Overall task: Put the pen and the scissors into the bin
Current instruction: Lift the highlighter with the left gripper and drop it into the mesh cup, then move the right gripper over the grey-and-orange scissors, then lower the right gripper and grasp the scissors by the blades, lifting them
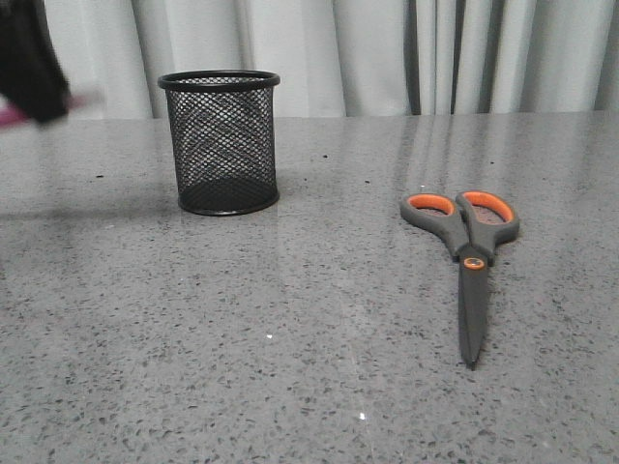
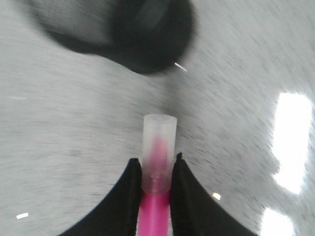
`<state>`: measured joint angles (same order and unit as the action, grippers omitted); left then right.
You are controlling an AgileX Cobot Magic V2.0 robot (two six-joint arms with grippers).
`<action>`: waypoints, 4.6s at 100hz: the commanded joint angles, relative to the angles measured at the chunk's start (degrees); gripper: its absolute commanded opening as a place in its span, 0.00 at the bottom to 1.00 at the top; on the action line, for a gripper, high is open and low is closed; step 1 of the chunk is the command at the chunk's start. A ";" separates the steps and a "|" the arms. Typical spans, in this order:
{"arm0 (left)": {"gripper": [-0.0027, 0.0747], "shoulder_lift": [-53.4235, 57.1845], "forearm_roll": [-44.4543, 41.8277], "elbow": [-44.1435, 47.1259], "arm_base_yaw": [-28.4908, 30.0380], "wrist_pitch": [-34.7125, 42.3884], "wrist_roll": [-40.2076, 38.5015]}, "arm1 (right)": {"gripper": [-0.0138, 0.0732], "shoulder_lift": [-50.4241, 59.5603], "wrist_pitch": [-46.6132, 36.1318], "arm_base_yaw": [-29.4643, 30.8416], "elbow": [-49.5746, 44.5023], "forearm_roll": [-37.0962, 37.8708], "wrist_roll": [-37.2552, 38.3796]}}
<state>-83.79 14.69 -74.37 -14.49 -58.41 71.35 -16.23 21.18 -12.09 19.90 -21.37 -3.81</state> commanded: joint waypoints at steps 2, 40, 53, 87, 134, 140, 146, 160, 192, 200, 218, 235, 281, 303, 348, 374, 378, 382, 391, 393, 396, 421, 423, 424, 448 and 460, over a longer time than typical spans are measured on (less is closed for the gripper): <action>0.01 6.86 10.40 -2.00 2.46 7.43 -1.71 | 0.59 -0.94 -3.49 0.01 2.05 0.08 -0.89; 0.01 9.90 68.34 -0.97 4.29 13.80 21.40 | 0.59 -0.94 -3.49 0.01 2.05 -4.39 -0.89; 0.01 7.13 82.15 0.01 4.29 11.54 27.89 | 0.59 -0.94 -3.38 0.01 2.05 -5.77 -0.89; 0.01 -5.71 87.72 0.01 2.49 0.51 30.98 | 0.59 -0.94 -3.25 0.01 2.05 -5.91 -0.89; 0.01 -12.54 79.61 0.01 2.62 0.18 30.87 | 0.59 -0.94 -3.47 0.01 2.05 -5.91 -0.89; 0.01 -12.96 79.48 0.01 2.67 0.31 30.16 | 0.59 -0.94 -3.47 0.01 2.05 -5.91 -0.89; 0.03 -13.17 79.48 0.01 2.75 0.31 30.20 | 0.59 -0.94 -3.35 0.01 2.05 -5.91 -0.89; 0.38 -12.84 80.20 0.01 3.15 0.06 30.20 | 0.59 -0.94 -1.84 0.01 2.33 -5.91 -0.89; 0.38 -6.13 79.65 0.01 7.20 -14.99 29.50 | 0.59 -1.65 2.00 0.01 9.81 -5.91 -4.86; 0.10 -1.16 79.50 0.01 7.93 -14.99 23.26 | 0.57 -4.11 5.22 0.01 14.95 -5.91 -7.25; 0.01 12.12 79.09 -0.10 7.88 -14.89 19.58 | 0.45 -15.64 16.14 0.01 27.82 -5.48 -8.70; 0.01 23.27 78.24 -0.10 7.34 -14.70 16.86 | 0.42 -27.57 22.48 0.01 37.47 -3.57 -8.70; 0.01 46.86 60.83 5.17 -6.62 -8.28 12.27 | 0.42 -40.86 19.54 -22.38 46.62 3.71 -7.89; 0.01 57.05 60.54 12.81 -6.62 1.00 8.63 | 0.24 -48.40 22.23 -26.28 48.64 36.91 12.19; 0.01 64.75 56.02 16.97 -7.54 0.74 6.74 | 0.27 -67.45 36.66 -26.28 61.09 35.58 20.12; 0.01 66.81 53.16 16.97 -12.47 0.74 5.42 | 0.75 -70.34 46.04 -25.95 61.09 34.80 25.31; 0.01 66.92 51.95 16.97 -13.22 0.74 5.37 | 0.74 -70.55 46.66 -25.95 60.98 34.20 27.20; 0.01 66.92 51.16 16.97 -13.93 0.74 5.37 | 0.73 -70.79 46.27 -25.95 60.49 33.13 28.30; 0.01 66.92 50.78 16.97 -15.45 0.74 5.23 | 0.69 -70.89 43.60 -25.95 58.65 30.35 31.09; 0.01 66.92 50.78 16.97 -15.69 0.74 5.23 | 0.68 -70.89 43.02 -25.95 58.15 30.24 32.19; 0.01 66.92 50.78 16.97 -16.25 0.72 4.99 | 0.67 -70.89 42.34 -25.95 57.48 30.24 33.74; 0.01 67.91 50.78 16.97 -18.04 -1.14 4.29 | 0.67 -70.89 35.97 -25.67 51.34 30.76 42.31; 0.01 68.14 50.78 16.97 -18.04 -1.25 4.29 | 0.67 -71.05 35.87 -25.65 51.18 30.74 42.46; 0.01 68.15 50.78 16.97 -18.04 -1.23 4.29 | 0.67 -71.20 35.98 -25.55 51.24 30.74 42.55; 0.01 68.72 50.66 16.97 -18.04 -1.23 4.29 | 0.67 -74.33 37.42 -24.93 51.15 30.97 42.59; 0.01 68.72 50.66 16.97 -18.04 -1.23 4.29 | 0.67 -75.72 37.42 -24.84 51.15 32.04 43.63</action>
<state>-13.86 62.75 -56.46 -32.13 -62.48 76.48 -93.23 59.31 -37.38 69.83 8.49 38.88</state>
